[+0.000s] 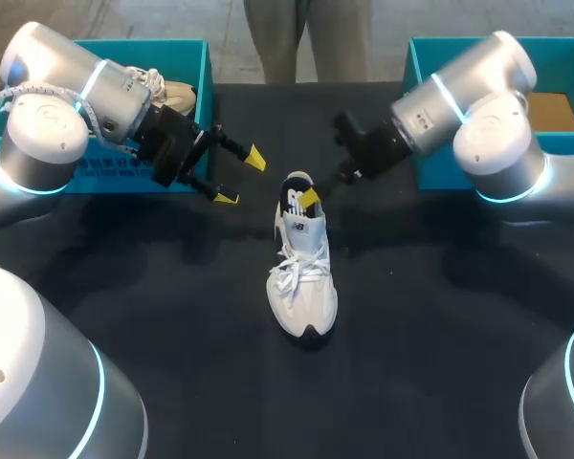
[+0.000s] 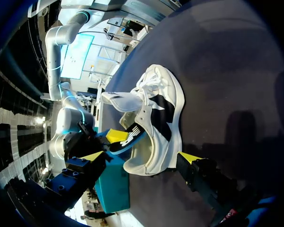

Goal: Take the shoe out of the shoebox, open the shoe tongue, remove and reinsert the insole, then place the shoe into the shoebox

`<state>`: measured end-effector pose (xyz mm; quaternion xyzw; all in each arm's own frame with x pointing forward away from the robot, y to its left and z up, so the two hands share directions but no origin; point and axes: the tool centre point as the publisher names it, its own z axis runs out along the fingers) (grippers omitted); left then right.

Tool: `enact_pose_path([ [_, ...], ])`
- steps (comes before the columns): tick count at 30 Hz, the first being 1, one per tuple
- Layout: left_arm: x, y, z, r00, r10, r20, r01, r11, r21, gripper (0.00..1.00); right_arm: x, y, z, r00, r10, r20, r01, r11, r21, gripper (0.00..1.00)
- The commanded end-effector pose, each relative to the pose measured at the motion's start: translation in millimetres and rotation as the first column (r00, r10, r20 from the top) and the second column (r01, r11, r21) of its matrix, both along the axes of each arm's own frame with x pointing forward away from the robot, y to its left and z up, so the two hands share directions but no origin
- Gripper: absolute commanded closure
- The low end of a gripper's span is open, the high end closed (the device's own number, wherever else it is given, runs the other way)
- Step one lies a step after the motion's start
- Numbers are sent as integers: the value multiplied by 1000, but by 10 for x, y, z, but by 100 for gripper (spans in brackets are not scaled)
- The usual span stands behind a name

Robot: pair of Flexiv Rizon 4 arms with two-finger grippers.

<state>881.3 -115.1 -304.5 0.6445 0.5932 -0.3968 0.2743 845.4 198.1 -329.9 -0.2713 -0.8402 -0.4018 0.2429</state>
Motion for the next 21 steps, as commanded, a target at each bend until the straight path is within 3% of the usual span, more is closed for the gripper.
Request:
enact_pose_path([
  [1,-5,-6,-6,1000,2,3,-2,1000,1,0,108,109,-38,999,34,-13,-34,999,-16,100],
  [12,-5,-6,-6,1000,2,3,-2,1000,1,0,-2,170,-194,993,101,-67,-108,989,-106,100],
  [21,-5,-6,-6,1000,2,3,-2,1000,1,0,-79,146,-156,995,81,-65,-87,991,-100,100],
])
